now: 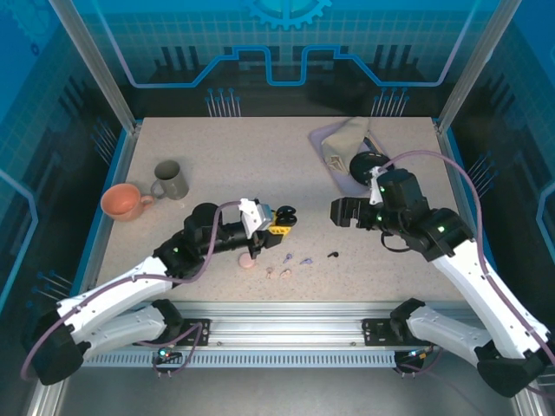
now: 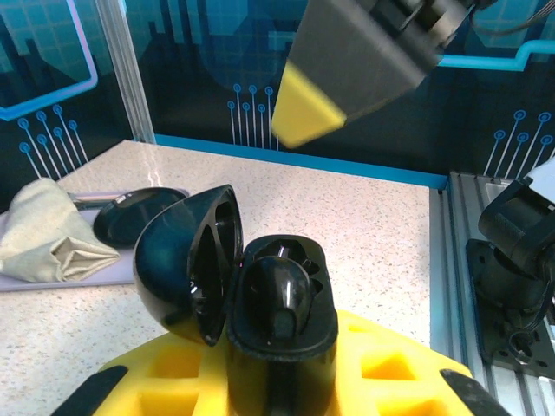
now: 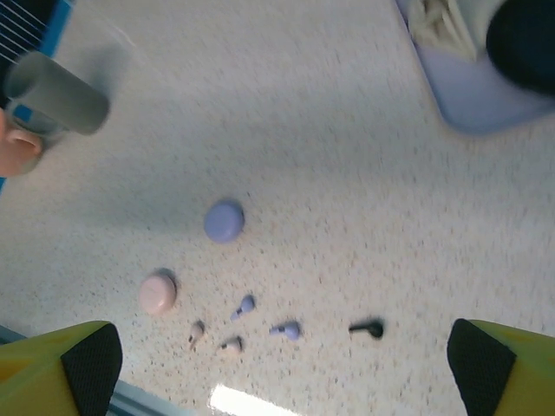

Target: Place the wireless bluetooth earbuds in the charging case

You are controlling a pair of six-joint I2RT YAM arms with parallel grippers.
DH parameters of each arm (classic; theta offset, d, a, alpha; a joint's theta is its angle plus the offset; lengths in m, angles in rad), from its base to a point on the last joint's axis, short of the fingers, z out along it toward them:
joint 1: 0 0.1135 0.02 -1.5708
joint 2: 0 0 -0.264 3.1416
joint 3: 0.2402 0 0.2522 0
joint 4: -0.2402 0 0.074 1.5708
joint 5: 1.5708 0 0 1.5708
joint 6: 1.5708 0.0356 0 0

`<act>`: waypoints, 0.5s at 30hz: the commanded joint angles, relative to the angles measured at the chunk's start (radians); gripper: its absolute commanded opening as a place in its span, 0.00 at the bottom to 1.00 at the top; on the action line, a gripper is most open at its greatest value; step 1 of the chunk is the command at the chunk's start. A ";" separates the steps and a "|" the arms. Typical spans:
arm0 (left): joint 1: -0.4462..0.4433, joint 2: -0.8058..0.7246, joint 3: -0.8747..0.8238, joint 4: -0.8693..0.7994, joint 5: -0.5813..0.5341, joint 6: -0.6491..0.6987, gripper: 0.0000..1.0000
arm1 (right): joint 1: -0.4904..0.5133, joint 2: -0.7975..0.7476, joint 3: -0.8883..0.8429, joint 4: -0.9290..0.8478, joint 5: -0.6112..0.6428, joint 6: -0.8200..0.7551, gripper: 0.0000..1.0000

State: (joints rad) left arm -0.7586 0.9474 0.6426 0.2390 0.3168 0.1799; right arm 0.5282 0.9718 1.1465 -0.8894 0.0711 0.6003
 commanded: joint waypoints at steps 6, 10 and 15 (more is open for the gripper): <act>-0.007 -0.103 -0.013 -0.043 -0.021 0.081 0.01 | -0.005 0.182 -0.169 -0.026 -0.137 0.286 0.80; -0.008 -0.132 -0.024 -0.041 -0.017 0.096 0.01 | -0.004 0.231 -0.260 0.050 -0.125 0.392 0.70; -0.008 -0.151 -0.035 -0.038 -0.007 0.106 0.01 | -0.003 0.282 -0.327 0.135 -0.117 0.448 0.60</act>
State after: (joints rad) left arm -0.7586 0.8131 0.6247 0.2047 0.3096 0.2554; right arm 0.5274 1.2270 0.8345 -0.8230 -0.0353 0.9733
